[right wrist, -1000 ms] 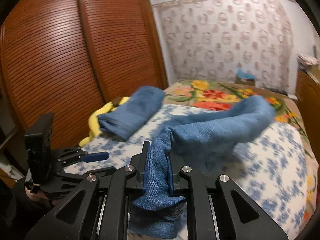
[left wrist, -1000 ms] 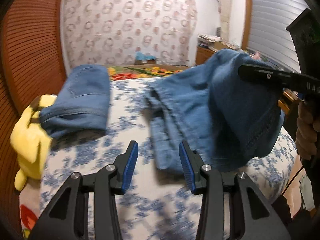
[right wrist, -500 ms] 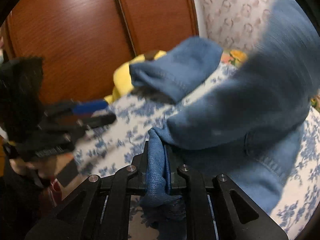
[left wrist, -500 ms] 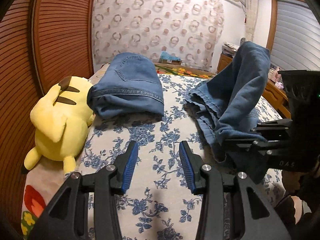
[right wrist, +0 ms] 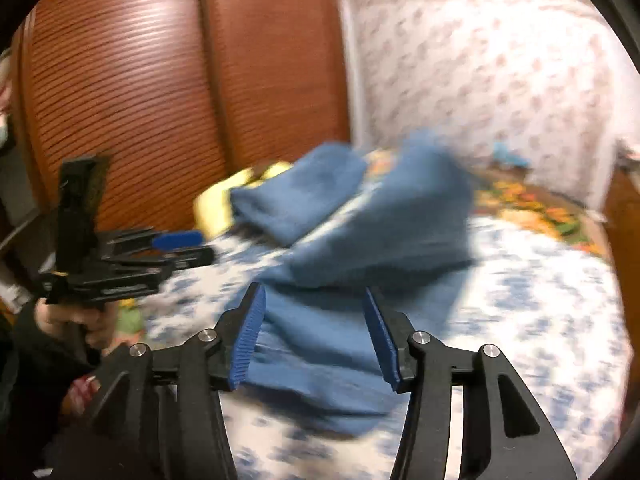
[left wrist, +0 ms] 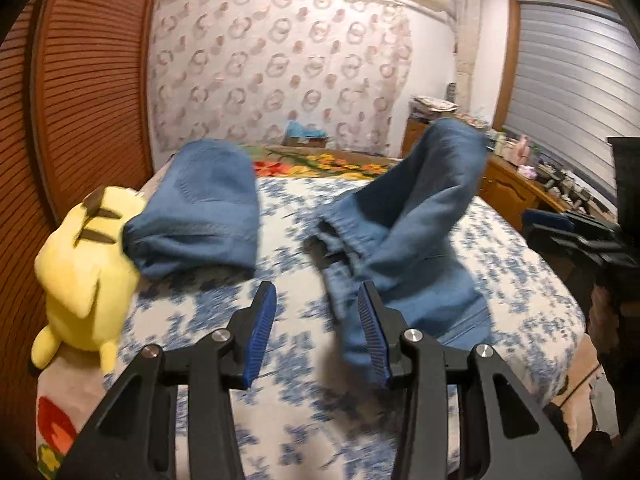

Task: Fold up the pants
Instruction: 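Lift the grasped jeans edge with the right tool and fold it over, then open the right tool and release the folded jeans, then grasp the jeans hem with the right tool while the left tool grasps the jeans end, lift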

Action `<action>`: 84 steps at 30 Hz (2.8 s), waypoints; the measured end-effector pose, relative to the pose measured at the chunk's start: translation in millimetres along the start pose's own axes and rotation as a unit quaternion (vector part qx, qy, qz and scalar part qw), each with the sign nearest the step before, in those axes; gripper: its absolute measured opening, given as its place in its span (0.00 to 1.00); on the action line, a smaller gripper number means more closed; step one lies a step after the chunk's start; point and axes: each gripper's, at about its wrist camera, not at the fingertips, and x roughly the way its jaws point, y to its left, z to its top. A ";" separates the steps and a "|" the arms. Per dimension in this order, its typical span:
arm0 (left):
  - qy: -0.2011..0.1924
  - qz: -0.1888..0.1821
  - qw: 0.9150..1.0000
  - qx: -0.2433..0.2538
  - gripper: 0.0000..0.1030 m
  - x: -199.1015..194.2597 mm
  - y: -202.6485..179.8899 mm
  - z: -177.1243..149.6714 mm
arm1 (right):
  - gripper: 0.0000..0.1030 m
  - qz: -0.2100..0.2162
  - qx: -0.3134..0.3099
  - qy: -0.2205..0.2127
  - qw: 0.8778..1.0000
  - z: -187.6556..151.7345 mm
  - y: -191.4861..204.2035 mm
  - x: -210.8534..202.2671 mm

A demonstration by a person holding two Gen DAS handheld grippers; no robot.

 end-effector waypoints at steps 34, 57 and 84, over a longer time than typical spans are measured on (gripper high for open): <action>0.062 -0.009 0.998 -0.013 0.41 51.6 -0.1 -10.4 | 0.52 -0.010 -0.048 0.091 0.995 76.6 -71.3 194.2; 0.098 -0.042 0.993 -0.047 0.41 86.0 9.7 -14.6 | 0.76 0.065 0.094 0.163 0.980 35.0 -125.8 185.5; -0.014 -0.023 0.991 -0.133 0.08 4.8 58.1 5.6 | 0.19 0.115 -0.016 0.037 0.993 148.5 11.7 98.8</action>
